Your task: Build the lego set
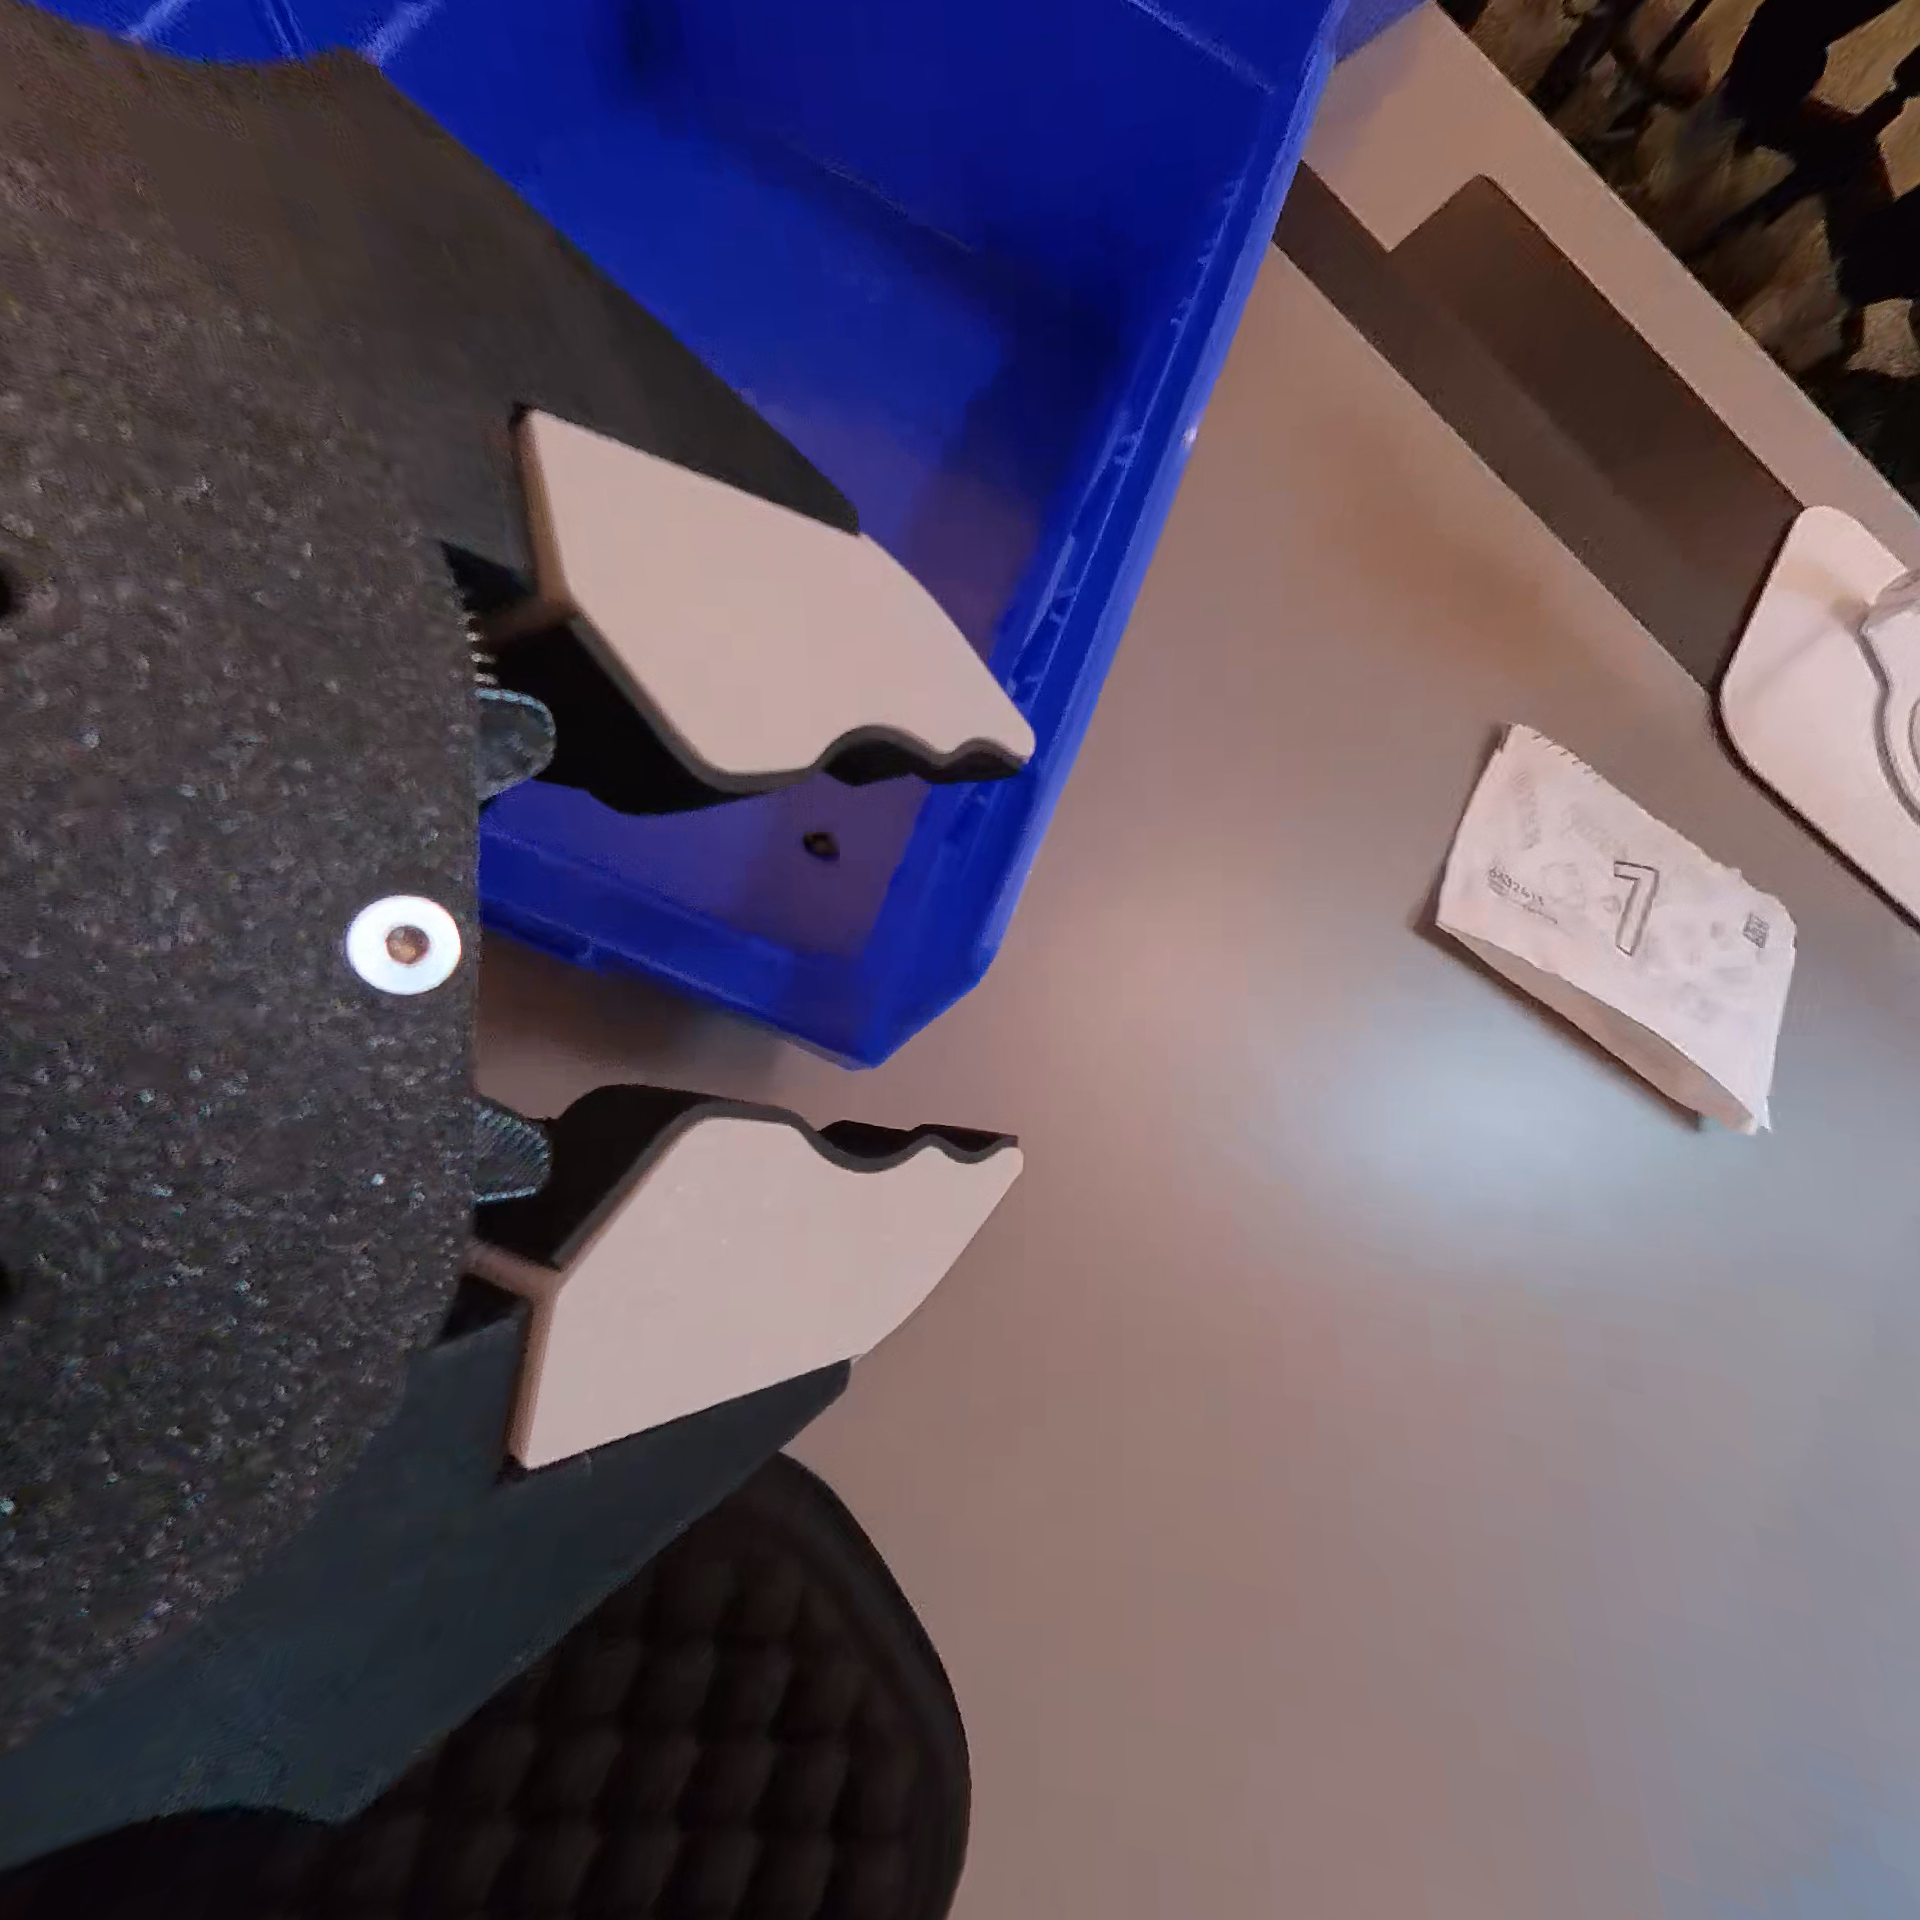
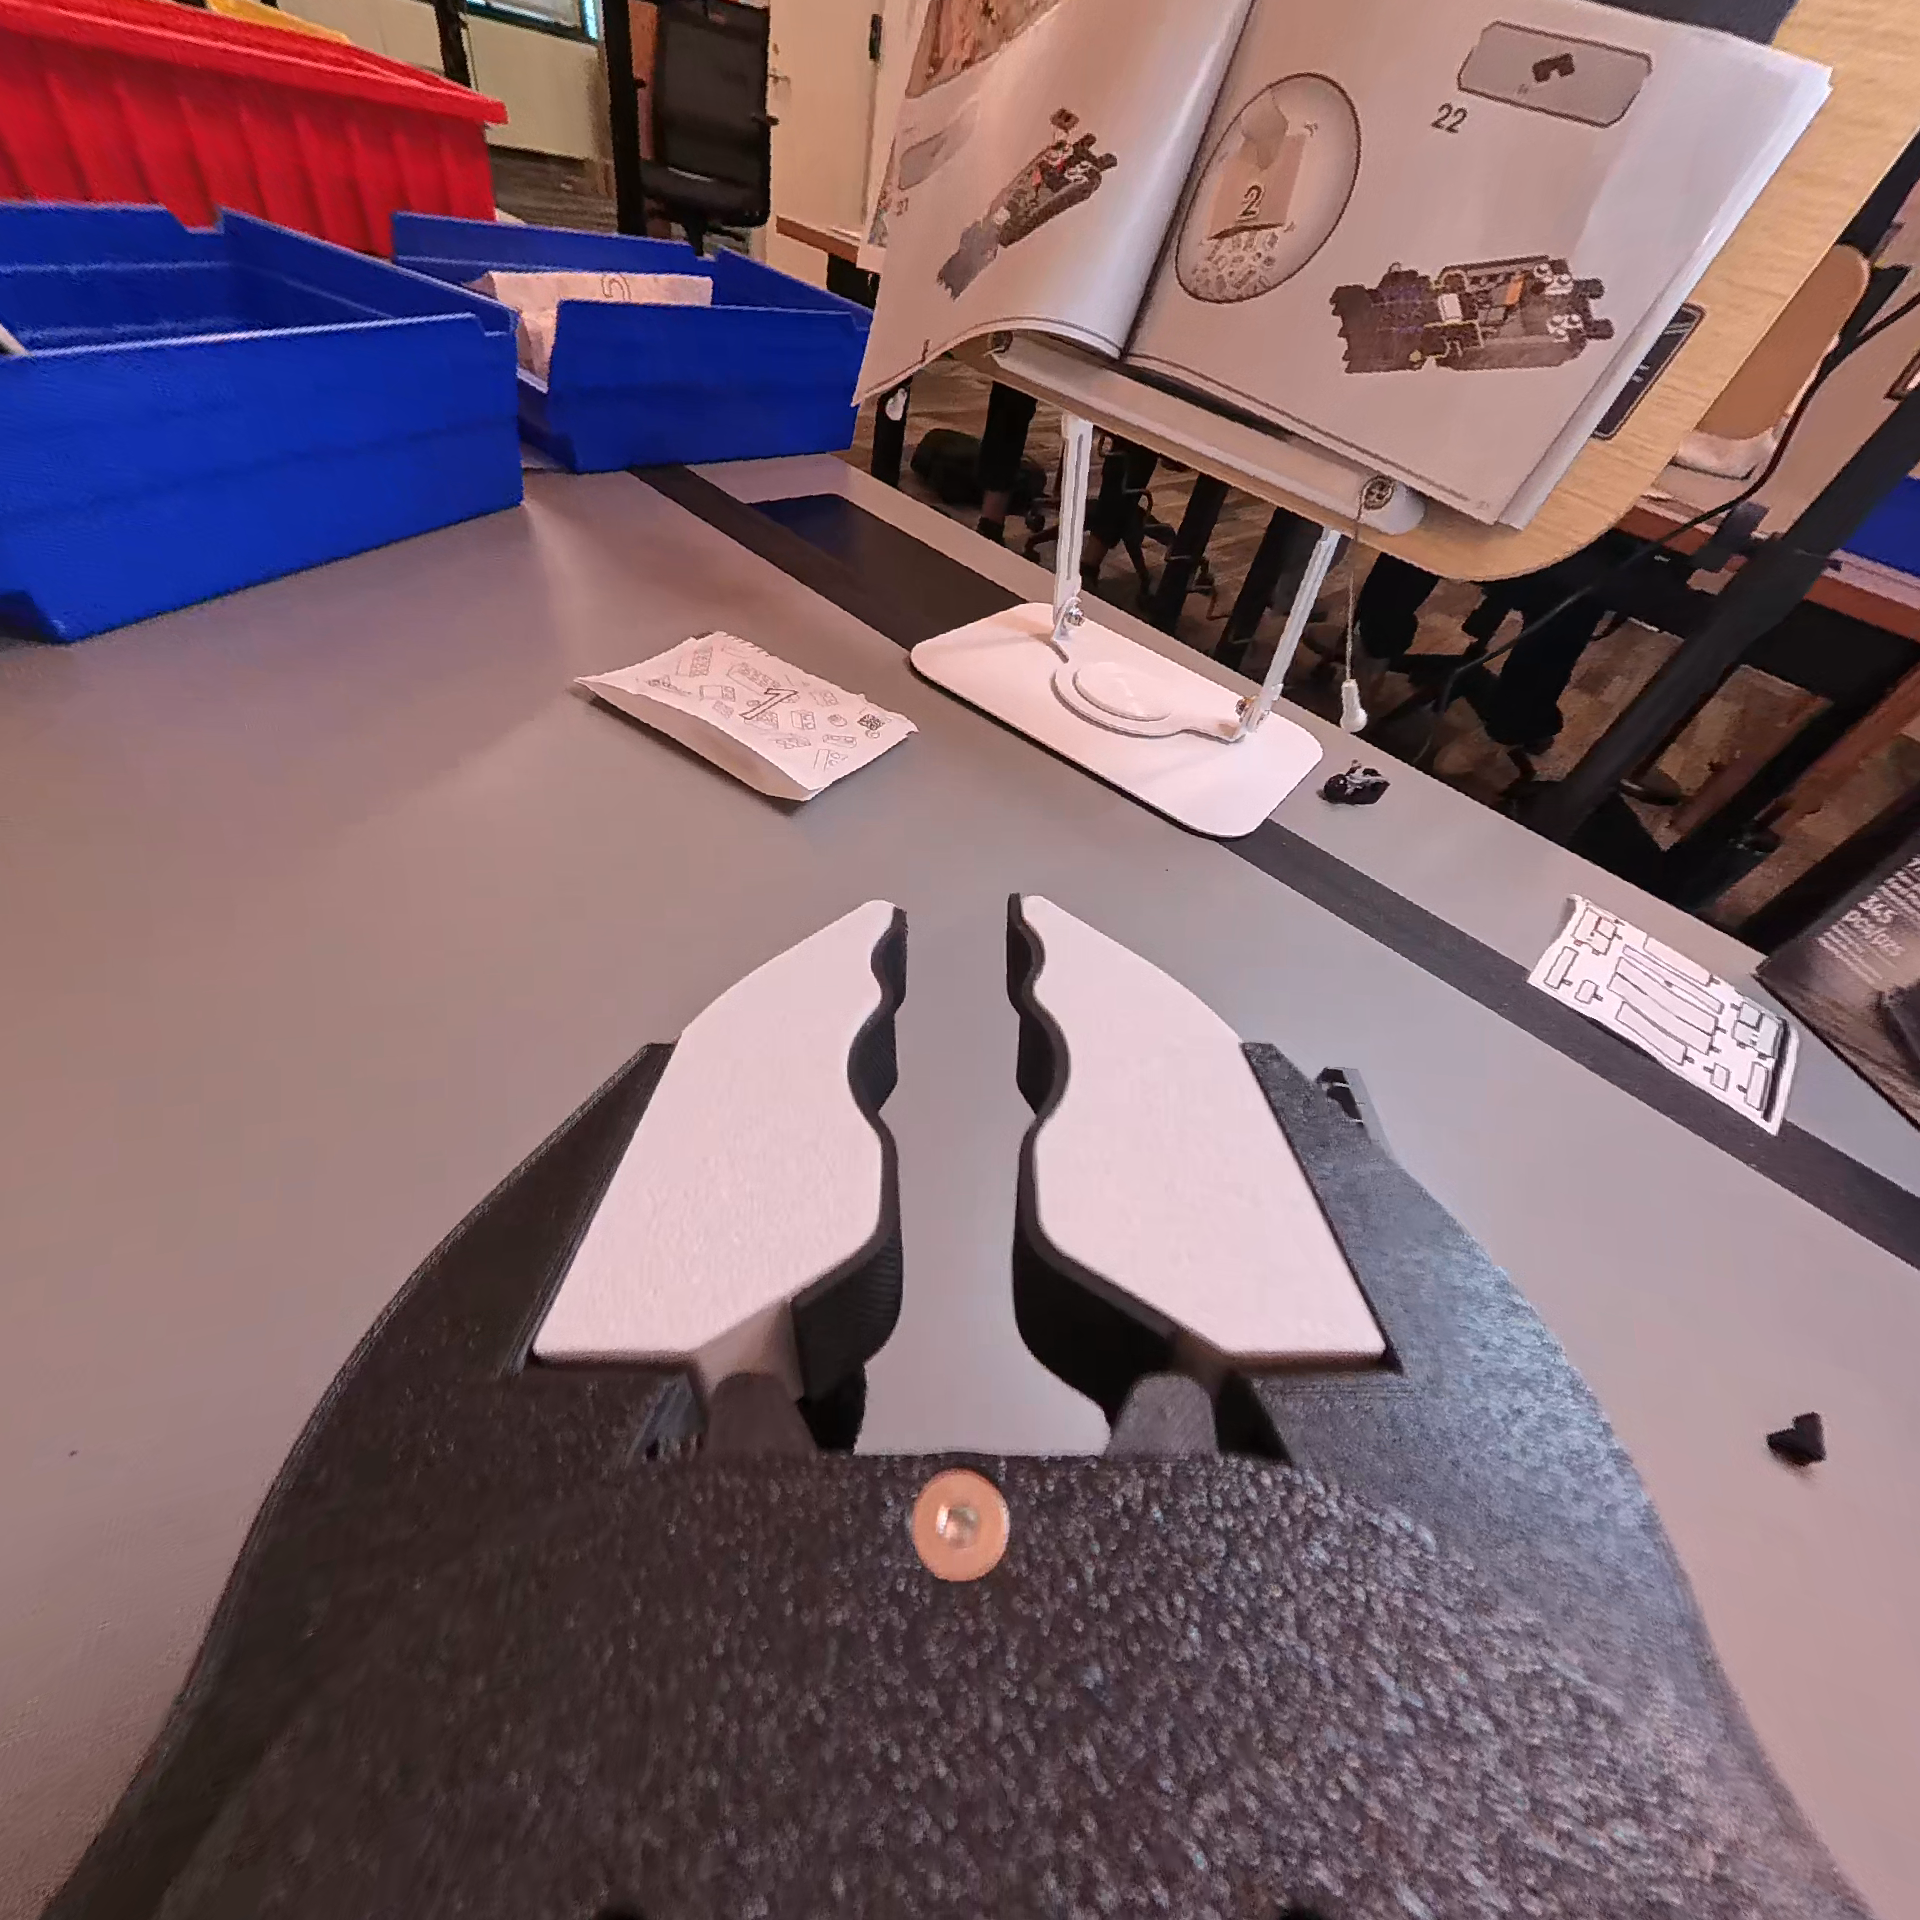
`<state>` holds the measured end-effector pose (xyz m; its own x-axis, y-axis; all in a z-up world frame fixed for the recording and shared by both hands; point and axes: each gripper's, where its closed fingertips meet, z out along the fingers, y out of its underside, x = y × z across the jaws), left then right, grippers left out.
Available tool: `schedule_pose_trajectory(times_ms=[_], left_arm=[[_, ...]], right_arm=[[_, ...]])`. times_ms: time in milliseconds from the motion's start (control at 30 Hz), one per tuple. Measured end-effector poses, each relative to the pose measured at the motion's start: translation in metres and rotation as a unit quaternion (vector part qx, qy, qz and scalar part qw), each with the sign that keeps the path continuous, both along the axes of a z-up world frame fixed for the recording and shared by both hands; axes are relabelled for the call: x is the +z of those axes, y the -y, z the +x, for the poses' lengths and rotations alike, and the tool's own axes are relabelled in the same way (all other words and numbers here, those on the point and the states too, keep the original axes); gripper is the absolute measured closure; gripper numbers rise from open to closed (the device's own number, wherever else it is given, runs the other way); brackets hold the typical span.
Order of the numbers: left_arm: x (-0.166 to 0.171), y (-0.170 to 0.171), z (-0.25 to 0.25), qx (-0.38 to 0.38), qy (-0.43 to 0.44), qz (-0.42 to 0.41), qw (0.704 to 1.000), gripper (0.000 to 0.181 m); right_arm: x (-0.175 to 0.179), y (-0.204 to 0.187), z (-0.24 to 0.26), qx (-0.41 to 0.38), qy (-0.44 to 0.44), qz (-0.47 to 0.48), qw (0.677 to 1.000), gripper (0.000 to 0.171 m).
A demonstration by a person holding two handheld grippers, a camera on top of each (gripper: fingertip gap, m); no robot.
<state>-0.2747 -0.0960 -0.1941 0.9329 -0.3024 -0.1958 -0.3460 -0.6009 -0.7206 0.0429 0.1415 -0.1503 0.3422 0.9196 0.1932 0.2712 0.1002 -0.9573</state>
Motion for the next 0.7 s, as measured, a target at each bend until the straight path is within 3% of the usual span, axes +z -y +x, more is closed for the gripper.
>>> schedule_pose_trajectory(times_ms=[200,300,367,467,700], left_arm=[[-0.032,0.034,-0.011,0.016,-0.047,-0.123,0.991,0.121],[-0.051,0.037,-0.011,0.003,-0.086,-0.164,0.983,0.137],[-0.051,0.020,-0.004,-0.011,-0.115,-0.143,0.983,0.153],[-0.046,-0.008,0.007,-0.023,-0.143,-0.110,0.983,0.162],[-0.045,-0.086,0.063,-0.081,-0.155,-0.080,0.981,0.162]], right_arm=[[0.005,-0.002,0.004,-0.005,-0.002,0.012,1.000,0.153],[0.006,-0.005,0.005,-0.005,-0.006,0.006,1.000,0.153],[0.007,-0.006,0.006,-0.007,-0.006,0.004,1.000,0.153],[0.010,-0.007,0.007,-0.011,-0.005,0.011,1.000,0.153],[0.019,-0.009,0.013,-0.018,0.004,0.025,1.000,0.154]])
